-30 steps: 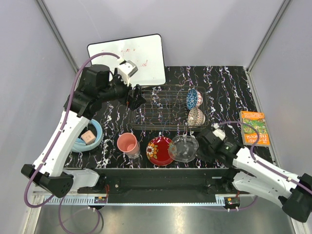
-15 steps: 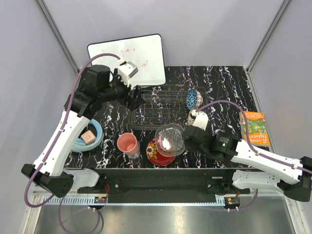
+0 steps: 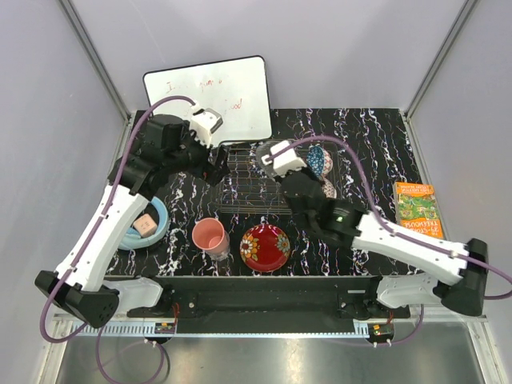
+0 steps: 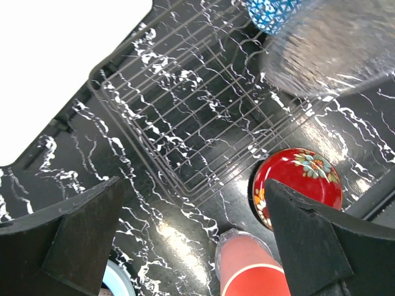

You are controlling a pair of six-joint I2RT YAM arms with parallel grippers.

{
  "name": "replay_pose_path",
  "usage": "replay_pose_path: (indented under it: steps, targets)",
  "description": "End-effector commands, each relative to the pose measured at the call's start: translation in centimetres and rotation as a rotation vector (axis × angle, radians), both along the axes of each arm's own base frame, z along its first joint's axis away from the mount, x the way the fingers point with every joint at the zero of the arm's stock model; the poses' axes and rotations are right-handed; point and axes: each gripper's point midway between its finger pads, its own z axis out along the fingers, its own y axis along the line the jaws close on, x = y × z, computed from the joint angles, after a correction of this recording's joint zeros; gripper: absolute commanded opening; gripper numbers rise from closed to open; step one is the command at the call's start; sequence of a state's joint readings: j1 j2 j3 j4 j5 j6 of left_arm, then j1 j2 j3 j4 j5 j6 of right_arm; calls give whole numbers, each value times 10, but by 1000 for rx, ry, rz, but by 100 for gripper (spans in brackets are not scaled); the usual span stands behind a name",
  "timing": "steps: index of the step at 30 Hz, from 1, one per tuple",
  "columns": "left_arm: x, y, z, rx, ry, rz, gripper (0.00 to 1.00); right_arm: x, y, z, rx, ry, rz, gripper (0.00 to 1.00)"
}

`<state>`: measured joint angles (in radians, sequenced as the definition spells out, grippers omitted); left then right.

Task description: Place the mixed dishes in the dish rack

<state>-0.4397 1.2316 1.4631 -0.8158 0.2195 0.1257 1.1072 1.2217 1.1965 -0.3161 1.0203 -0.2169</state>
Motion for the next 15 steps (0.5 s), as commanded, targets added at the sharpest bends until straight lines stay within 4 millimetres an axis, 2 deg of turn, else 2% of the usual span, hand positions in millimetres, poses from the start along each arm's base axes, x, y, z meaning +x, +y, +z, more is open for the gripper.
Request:
replay_pose_path:
  steps: [1,2,3,5,9,11,13,14,15]
  targets:
    - [4,12,26,-41,-85,67,99,32,-16,58,-169,-314,-132,0]
    - [4,13,29,-54,-89,72,99,38,-19,62,-264,-342,-132,0]
    - [5,16,29,-63,-87,80,99,42,-16,57,-311,-355,-115,0]
    - [9,17,28,-76,-77,91,99,50,-4,59,-392,-420,-65,0]
    - [16,22,23,-79,-62,119,99,72,-5,53,-441,-440,-49,0]
    - [18,23,22,-82,-63,127,99,75,6,45,-485,-443,47,0]
    - [21,26,19,-78,-67,141,99,78,3,20,-588,-391,143,0]
    - [23,27,19,-78,-71,146,99,78,12,14,-620,-399,223,0]
    - [25,28,17,-76,-70,151,99,80,9,1,-661,-374,250,0]
